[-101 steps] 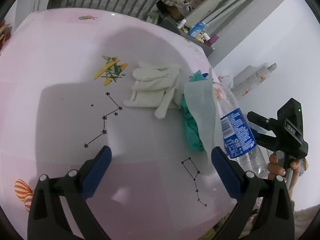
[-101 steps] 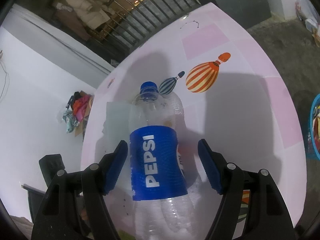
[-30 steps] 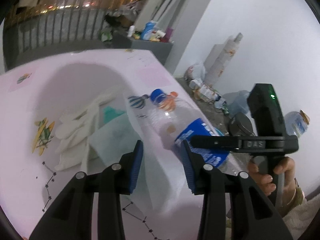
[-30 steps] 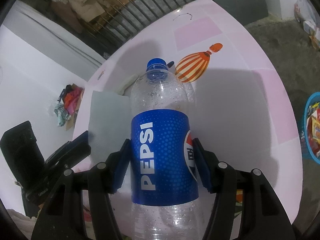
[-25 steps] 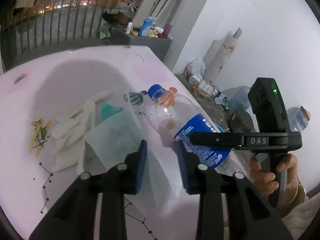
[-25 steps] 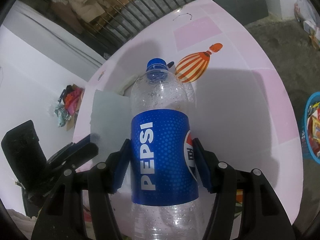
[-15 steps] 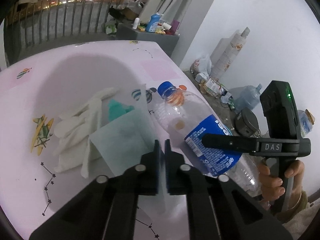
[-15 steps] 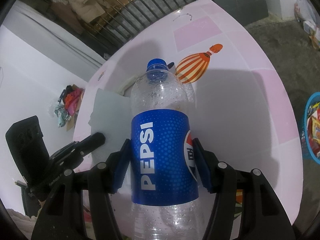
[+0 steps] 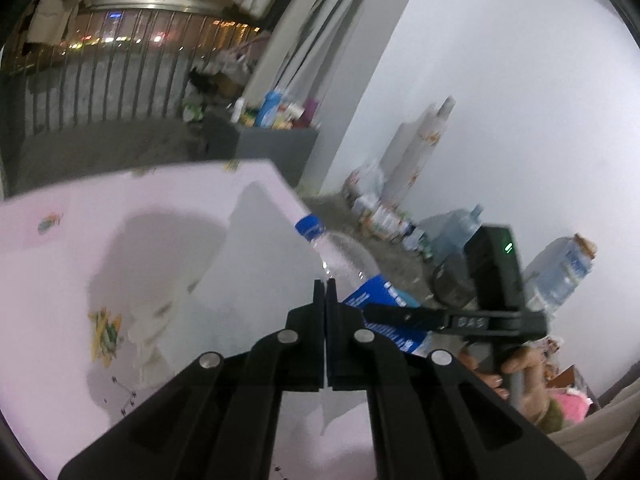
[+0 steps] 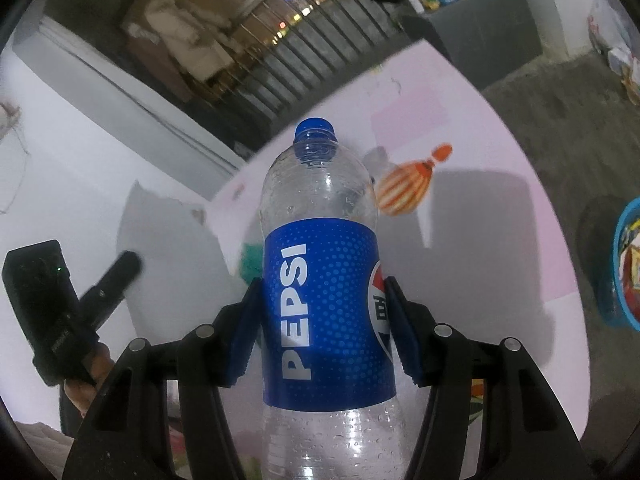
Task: Collect trash
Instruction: 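Carry the tissue and Pepsi bottle over the blue wastebasket and open both tools, then move both open tools back over the table trash, then grasp the white gloves with the left tool while the right tool grasps the teal bag, then carry the gloves and teal bag over the blue wastebasket and open both tools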
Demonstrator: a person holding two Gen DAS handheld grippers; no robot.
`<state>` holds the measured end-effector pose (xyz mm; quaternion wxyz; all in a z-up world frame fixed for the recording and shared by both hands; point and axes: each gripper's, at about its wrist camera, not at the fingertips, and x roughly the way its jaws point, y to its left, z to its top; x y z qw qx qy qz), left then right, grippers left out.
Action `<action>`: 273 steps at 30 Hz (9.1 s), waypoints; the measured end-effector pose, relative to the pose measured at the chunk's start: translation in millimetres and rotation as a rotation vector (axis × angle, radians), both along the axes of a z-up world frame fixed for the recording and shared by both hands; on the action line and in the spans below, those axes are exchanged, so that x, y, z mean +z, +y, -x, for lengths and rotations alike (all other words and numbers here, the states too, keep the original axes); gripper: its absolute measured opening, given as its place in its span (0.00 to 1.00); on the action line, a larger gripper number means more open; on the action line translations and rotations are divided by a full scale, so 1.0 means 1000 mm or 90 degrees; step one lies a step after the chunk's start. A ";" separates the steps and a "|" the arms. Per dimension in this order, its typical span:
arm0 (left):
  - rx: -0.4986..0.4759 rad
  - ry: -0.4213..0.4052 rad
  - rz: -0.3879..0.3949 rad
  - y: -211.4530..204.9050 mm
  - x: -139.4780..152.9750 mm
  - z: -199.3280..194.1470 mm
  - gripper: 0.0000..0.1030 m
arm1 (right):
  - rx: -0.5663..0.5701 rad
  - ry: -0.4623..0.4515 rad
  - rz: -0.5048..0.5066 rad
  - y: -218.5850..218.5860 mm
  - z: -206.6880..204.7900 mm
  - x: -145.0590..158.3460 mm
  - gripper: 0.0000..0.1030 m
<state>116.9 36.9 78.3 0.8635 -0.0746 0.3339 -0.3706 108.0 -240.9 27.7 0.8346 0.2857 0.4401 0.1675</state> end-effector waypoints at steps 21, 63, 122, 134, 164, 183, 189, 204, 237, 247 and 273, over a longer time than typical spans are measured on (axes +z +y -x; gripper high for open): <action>-0.221 -0.024 0.060 -0.171 0.078 -0.044 0.00 | -0.277 -0.104 -0.036 -0.141 0.093 0.037 0.55; -0.291 0.147 -0.200 -0.520 -0.175 -0.098 0.59 | -0.594 0.208 -0.098 -0.348 0.100 -0.177 0.76; 0.245 0.054 0.000 0.098 -0.099 -0.027 0.54 | 0.166 0.096 0.052 0.144 -0.094 -0.070 0.42; 0.179 0.065 -0.011 0.062 -0.109 -0.045 0.38 | 0.035 0.105 0.030 0.083 -0.089 -0.066 0.41; 0.008 0.181 -0.101 0.010 -0.135 0.042 0.19 | 0.035 0.123 0.090 0.047 -0.027 -0.051 0.43; 0.042 0.040 -0.293 -0.036 -0.137 0.048 0.38 | -0.009 0.109 0.173 0.060 -0.032 -0.055 0.64; 0.064 0.025 -0.327 -0.041 -0.138 0.043 0.27 | -0.020 0.117 0.158 0.055 -0.031 -0.060 0.64; 0.086 0.016 -0.326 -0.036 -0.131 0.040 0.13 | -0.031 0.117 0.085 0.041 -0.023 -0.056 0.45; -0.205 -0.064 -0.129 -0.208 -0.012 0.025 0.10 | -0.432 -0.045 0.023 -0.169 0.104 0.017 0.45; -0.389 0.100 -0.150 -0.400 -0.085 0.001 0.10 | -0.574 0.071 -0.004 -0.268 0.122 -0.055 0.46; -0.127 -0.077 -0.128 -0.313 -0.016 0.015 0.95 | -0.566 0.007 0.285 -0.205 0.098 -0.009 0.92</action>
